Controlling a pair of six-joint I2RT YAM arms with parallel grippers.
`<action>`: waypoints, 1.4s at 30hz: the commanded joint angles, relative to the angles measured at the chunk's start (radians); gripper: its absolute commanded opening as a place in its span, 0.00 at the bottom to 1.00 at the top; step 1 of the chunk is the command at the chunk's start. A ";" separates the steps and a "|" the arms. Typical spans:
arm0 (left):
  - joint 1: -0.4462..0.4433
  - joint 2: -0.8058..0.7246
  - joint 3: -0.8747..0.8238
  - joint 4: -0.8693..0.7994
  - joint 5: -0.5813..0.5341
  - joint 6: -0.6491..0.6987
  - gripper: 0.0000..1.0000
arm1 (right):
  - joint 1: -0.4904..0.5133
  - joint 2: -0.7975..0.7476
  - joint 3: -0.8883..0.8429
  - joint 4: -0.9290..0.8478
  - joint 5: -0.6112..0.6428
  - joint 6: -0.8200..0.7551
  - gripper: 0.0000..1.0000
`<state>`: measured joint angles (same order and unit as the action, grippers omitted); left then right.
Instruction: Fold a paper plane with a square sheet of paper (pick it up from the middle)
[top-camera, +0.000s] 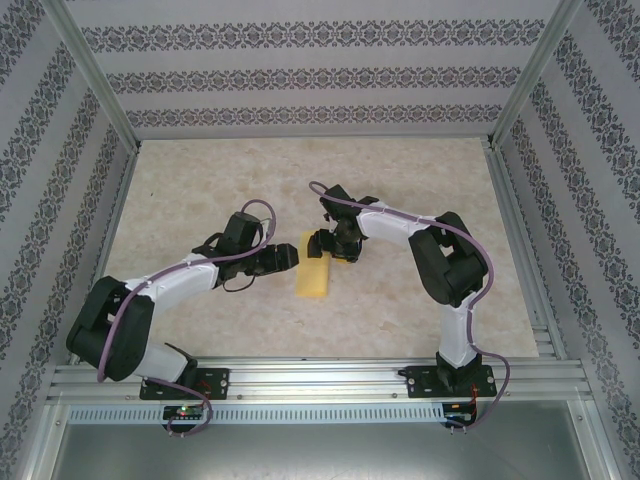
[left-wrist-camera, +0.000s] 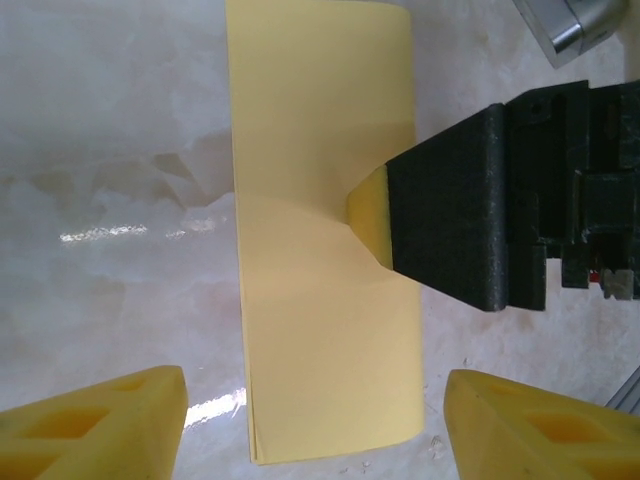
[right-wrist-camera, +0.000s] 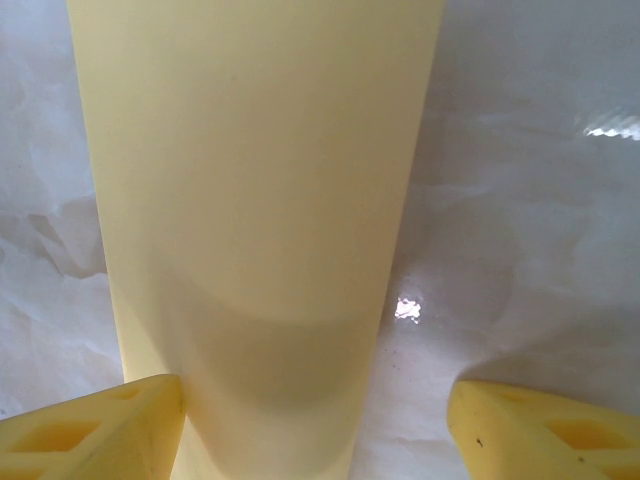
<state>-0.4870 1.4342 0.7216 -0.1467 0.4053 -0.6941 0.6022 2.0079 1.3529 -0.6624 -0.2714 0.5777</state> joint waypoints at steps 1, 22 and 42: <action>-0.012 0.023 0.036 -0.001 -0.006 -0.017 0.62 | 0.005 0.094 -0.031 -0.005 0.085 -0.016 0.74; -0.012 0.176 0.131 0.000 -0.002 -0.077 0.16 | 0.004 0.123 -0.012 -0.036 0.124 0.021 0.74; -0.028 0.379 0.235 0.069 0.076 -0.104 0.00 | 0.008 0.139 -0.011 -0.039 0.135 0.027 0.74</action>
<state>-0.5011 1.7977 0.9276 -0.1192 0.4641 -0.7883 0.6090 2.0357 1.3926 -0.7055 -0.2440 0.6048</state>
